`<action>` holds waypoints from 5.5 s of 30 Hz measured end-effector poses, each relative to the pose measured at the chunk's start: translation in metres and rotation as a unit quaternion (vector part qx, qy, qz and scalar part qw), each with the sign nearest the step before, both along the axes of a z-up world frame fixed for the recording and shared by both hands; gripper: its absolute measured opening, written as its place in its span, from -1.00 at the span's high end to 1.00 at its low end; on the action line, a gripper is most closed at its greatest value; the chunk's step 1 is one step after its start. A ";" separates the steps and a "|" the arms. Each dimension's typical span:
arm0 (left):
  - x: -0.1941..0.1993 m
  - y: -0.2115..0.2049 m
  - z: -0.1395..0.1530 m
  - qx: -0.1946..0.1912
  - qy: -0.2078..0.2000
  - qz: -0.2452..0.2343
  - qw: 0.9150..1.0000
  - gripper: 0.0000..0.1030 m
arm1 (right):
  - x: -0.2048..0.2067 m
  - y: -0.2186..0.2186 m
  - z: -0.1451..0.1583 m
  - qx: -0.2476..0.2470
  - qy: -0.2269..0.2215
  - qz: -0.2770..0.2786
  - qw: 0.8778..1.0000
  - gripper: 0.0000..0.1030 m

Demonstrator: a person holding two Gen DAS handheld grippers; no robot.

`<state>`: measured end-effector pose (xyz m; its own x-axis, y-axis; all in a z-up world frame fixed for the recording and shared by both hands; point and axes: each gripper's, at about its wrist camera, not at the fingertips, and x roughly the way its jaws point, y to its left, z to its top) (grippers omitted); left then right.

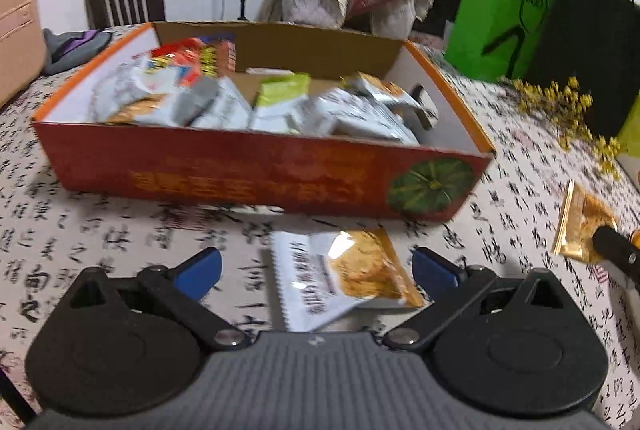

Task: Organize snacks

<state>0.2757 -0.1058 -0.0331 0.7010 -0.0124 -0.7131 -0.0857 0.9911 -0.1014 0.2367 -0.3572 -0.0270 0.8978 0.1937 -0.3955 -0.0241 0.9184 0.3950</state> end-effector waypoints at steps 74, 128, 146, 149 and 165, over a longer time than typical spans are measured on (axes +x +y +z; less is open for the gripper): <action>-0.047 0.016 -0.001 0.072 -0.043 -0.164 0.983 -0.75 | -0.027 0.042 0.017 -0.030 -0.009 0.058 0.998 0.57; 0.042 0.133 0.051 -0.022 -0.181 0.042 0.982 -0.68 | 0.122 0.143 0.035 -0.033 -0.004 0.114 0.993 0.29; -0.018 0.136 0.102 -0.023 -0.246 0.076 0.966 -1.00 | 0.069 0.123 0.079 -0.057 -0.057 0.077 0.994 -1.00; -0.047 0.133 0.111 -0.012 -0.253 0.054 0.966 -1.00 | 0.045 0.113 0.088 -0.060 -0.062 0.076 0.993 -1.00; -0.202 0.125 0.067 0.030 -0.220 -0.009 0.975 -1.00 | -0.105 0.102 0.056 -0.110 -0.021 0.114 0.987 -1.00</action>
